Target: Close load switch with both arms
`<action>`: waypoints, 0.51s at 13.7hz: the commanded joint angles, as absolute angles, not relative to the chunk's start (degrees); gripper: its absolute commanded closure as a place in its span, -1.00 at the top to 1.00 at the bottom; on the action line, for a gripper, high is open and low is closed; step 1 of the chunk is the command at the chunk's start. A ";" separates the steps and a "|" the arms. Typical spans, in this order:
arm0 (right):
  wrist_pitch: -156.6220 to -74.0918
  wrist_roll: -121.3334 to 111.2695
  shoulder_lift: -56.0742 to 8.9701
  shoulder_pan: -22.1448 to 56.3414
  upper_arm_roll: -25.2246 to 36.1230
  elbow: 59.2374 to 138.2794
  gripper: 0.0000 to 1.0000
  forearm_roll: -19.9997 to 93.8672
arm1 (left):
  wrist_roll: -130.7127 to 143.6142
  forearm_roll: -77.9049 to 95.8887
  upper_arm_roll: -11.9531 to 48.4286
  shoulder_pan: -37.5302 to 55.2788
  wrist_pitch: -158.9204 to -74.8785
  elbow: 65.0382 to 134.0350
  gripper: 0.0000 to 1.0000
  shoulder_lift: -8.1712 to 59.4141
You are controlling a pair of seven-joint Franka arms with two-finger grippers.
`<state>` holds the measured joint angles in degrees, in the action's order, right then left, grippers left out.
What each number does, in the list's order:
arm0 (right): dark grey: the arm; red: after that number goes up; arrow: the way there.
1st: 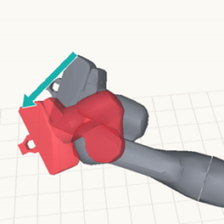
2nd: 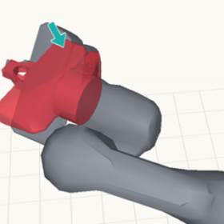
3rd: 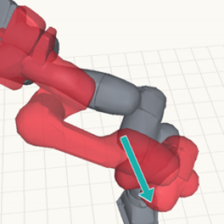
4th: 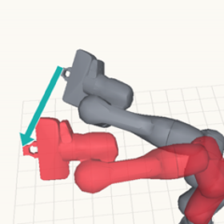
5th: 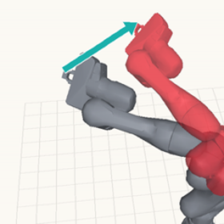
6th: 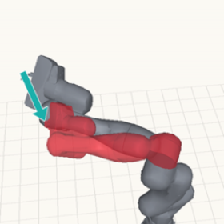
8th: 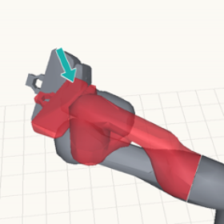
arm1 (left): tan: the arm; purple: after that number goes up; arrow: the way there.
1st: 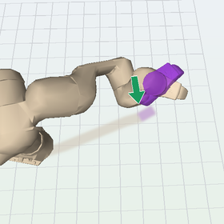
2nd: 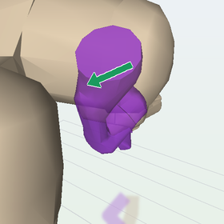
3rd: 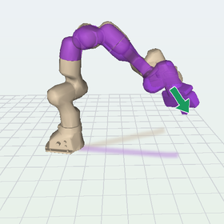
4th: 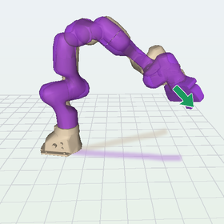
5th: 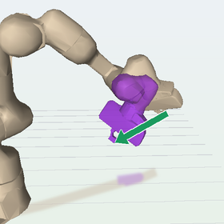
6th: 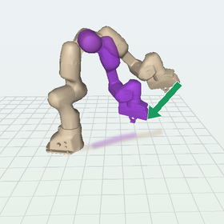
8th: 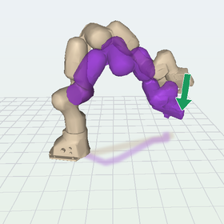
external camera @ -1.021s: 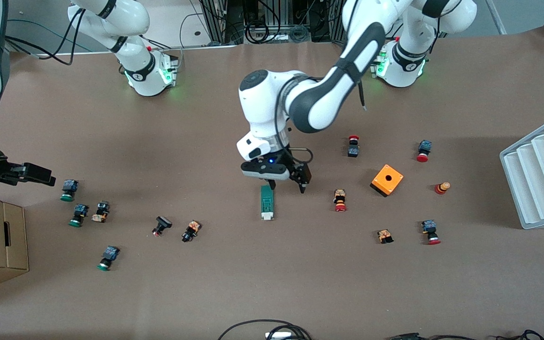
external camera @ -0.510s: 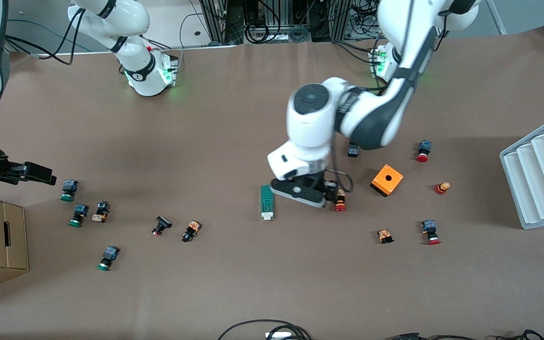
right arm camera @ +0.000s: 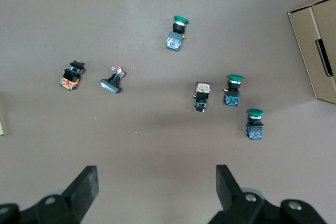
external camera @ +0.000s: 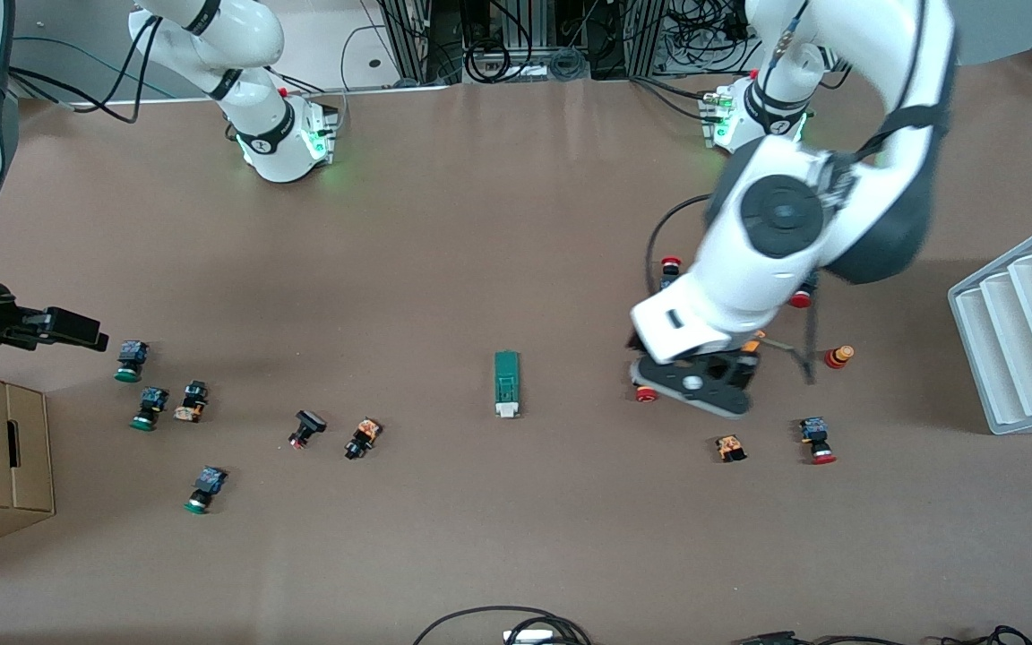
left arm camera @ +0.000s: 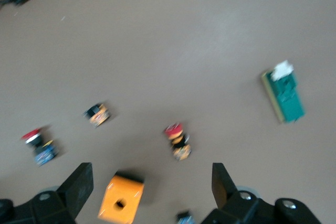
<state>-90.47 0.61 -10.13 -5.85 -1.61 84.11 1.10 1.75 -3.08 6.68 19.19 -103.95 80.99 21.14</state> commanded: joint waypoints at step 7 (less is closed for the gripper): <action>-90.35 0.79 -9.76 -5.80 -1.93 84.46 1.00 1.85 | -2.11 -2.64 7.64 5.03 -91.57 84.98 1.00 11.87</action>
